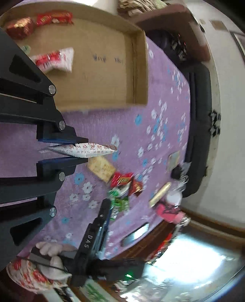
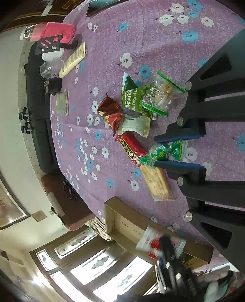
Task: Organize snacks
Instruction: 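Drop both candies into the cardboard tray by opening both tools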
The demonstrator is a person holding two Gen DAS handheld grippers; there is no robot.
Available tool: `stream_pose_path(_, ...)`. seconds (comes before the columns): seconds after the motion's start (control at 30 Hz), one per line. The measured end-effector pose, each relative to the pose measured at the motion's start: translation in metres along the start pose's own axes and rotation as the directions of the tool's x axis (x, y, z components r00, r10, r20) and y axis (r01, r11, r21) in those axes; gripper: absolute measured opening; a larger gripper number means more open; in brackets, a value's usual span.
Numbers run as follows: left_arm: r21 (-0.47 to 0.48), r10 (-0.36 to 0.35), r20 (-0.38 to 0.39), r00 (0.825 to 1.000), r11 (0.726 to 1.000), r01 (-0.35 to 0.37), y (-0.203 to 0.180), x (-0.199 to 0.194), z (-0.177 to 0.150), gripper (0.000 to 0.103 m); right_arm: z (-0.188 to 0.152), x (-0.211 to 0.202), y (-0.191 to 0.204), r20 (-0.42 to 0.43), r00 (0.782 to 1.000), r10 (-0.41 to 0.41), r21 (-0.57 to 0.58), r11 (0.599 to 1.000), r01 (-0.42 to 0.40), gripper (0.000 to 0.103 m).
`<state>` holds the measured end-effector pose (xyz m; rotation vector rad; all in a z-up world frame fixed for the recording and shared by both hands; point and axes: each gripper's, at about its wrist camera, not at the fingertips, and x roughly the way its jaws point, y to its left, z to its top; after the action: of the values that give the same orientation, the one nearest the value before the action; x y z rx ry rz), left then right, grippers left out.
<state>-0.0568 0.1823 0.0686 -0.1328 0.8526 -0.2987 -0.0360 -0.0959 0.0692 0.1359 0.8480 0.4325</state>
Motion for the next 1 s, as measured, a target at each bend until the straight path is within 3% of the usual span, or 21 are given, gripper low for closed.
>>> stream_pose_path(0.27,-0.139,0.091,0.052,0.994,0.987,-0.083,0.078,-0.039,-0.009,0.012,0.002,-0.003,0.027,-0.029,0.998,0.054,0.029,0.998,-0.053,0.018)
stream_pose_path(0.5,-0.232,0.15,0.024,0.988,0.963,-0.141,0.138,-0.036,-0.015,0.012,0.017,0.013,0.12,-0.078,0.988,0.132,-0.092,0.986,-0.139,0.018)
stream_pose_path(0.6,-0.258,0.143,0.004,0.99,0.956,-0.138,0.151,-0.03,-0.015,0.012,0.019,0.029,0.156,-0.11,0.981,0.157,-0.129,0.977,-0.171,0.019)
stream_pose_path(0.8,-0.296,0.135,-0.001,0.991,0.946,-0.129,0.167,-0.029,-0.017,0.012,0.014,0.07,0.209,-0.181,0.974,0.138,-0.194,0.966,-0.173,0.019)
stream_pose_path(0.9,-0.309,0.105,0.011,0.994,0.946,-0.096,0.17,-0.032,-0.021,0.018,0.009,0.087,0.222,-0.207,0.971,0.122,-0.209,0.964,-0.166,0.019)
stream_pose_path(1.0,-0.327,0.088,0.026,0.996,0.942,-0.074,0.173,-0.036,-0.024,0.042,0.007,0.096,0.228,-0.217,0.97,0.113,-0.22,0.962,-0.161,0.019)
